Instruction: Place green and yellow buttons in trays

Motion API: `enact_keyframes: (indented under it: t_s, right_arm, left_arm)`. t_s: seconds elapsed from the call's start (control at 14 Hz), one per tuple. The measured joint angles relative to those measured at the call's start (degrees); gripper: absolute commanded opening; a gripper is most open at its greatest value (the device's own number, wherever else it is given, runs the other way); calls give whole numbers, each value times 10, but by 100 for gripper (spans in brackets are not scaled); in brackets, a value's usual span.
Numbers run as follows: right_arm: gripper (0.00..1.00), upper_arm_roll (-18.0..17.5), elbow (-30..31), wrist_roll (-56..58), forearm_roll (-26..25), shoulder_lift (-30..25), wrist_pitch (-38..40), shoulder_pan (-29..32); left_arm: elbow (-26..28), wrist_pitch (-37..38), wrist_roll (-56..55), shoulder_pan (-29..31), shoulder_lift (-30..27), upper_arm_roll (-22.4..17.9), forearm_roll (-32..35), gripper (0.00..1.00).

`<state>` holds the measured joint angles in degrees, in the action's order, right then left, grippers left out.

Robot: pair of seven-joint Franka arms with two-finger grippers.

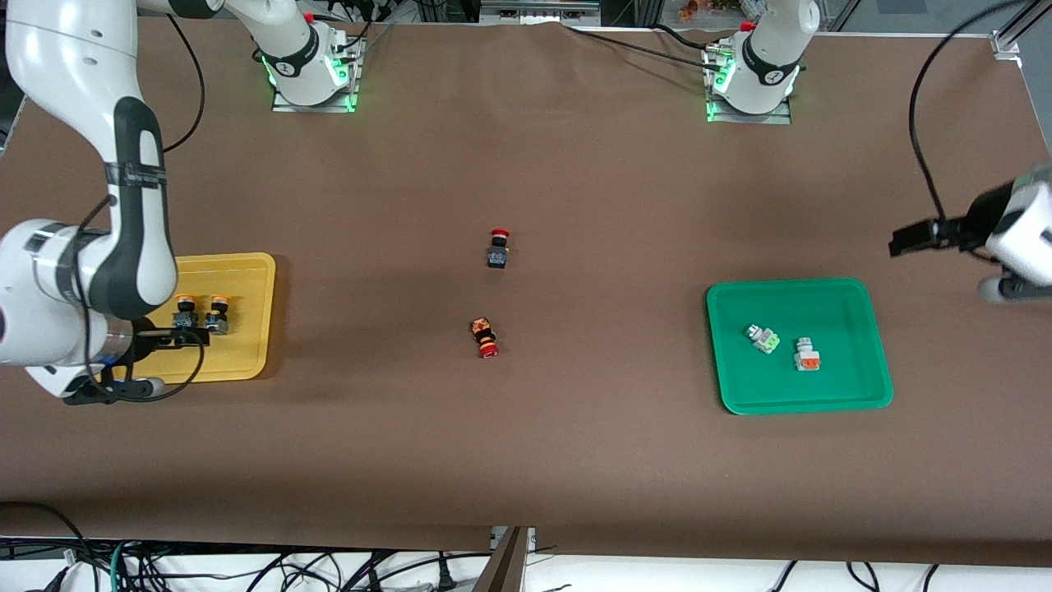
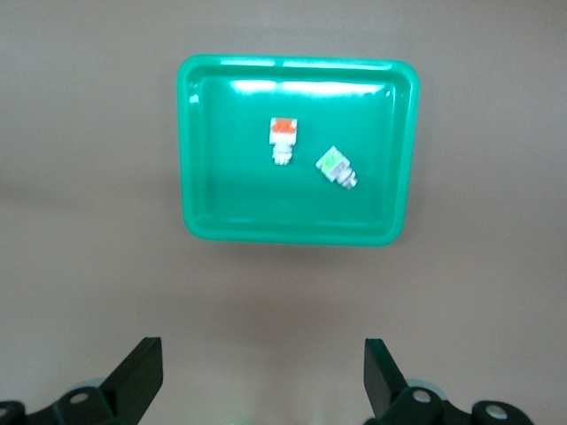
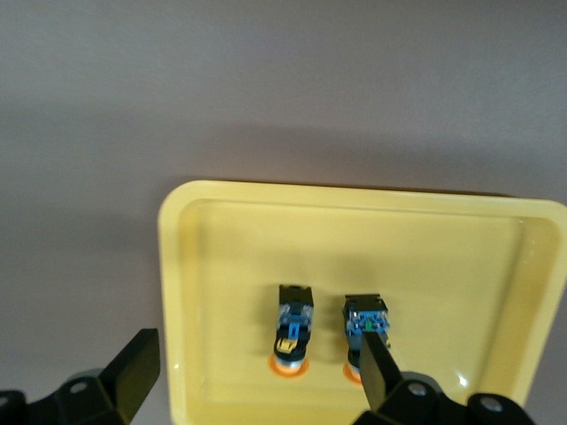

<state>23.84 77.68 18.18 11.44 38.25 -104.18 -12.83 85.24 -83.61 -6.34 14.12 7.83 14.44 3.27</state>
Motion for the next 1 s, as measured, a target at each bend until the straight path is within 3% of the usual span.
enact_keyframes:
  t_s: [0.21, 0.5, 0.79, 1.0]
  right_arm:
    - [100, 2, -42, 0, 0, -5, 49, 1]
    - [100, -12, -53, -63, -6, -42, 88, 2]
    - [100, -113, -9, -101, -56, -159, 161, 56]
    - [100, -136, 53, -104, -60, -252, 183, 86]
  left_arm:
    - [103, 1, -17, 0, -107, 0, 0, 100]
    - [153, -15, -23, 0, -132, 2, -5, 100]
    - [155, -43, -11, 0, -136, 7, -10, 100]
    - [147, -43, 22, 2, -132, 4, -10, 100]
